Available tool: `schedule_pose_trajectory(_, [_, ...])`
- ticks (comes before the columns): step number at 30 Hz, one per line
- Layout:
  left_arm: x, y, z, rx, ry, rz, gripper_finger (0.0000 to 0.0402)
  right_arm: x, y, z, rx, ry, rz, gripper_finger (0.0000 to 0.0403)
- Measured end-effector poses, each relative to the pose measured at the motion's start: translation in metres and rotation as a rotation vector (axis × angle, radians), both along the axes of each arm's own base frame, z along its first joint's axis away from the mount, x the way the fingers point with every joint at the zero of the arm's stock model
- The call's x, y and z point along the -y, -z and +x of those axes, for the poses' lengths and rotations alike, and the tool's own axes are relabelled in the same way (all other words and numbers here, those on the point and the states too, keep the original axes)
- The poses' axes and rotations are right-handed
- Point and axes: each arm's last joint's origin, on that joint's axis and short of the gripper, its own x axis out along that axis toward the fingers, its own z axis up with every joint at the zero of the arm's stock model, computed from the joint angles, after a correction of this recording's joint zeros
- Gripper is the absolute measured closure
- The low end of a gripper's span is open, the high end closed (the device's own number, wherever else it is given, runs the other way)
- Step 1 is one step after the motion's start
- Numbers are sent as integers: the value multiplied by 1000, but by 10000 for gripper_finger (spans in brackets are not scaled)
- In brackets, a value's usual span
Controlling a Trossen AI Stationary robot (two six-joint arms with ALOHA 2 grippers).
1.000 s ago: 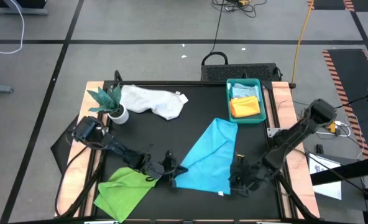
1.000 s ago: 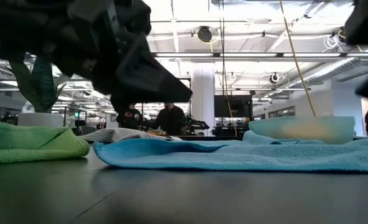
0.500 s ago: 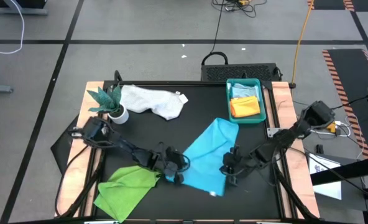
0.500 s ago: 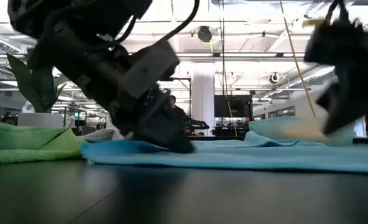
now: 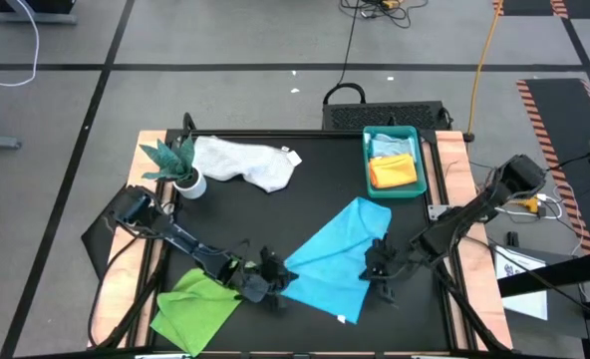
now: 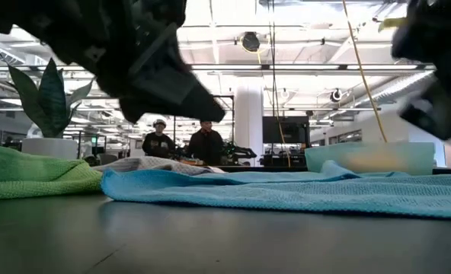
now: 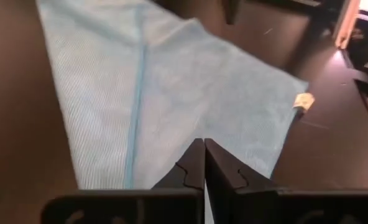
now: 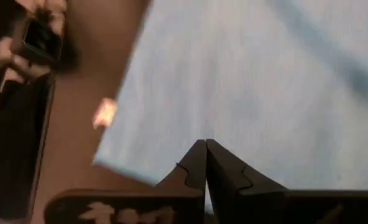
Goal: Fold microfiber towels
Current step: Fold the blue microfiber cloth
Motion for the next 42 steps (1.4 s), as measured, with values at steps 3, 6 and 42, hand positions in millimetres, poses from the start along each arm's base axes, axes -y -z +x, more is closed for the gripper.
schedule_pose_trajectory(3, [-7, 0, 4, 2, -5, 42, 386, 9, -14, 2, 143, -1, -143, 403])
schedule_pose_trajectory(6, [-16, 3, 6, -31, -21, 70, 382, 22, -25, 2, 194, -23, -243, 395])
schedule_pose_trajectory(42, [-18, 4, 3, -77, -7, 129, 376, 69, 7, 6, -182, -249, -842, 401])
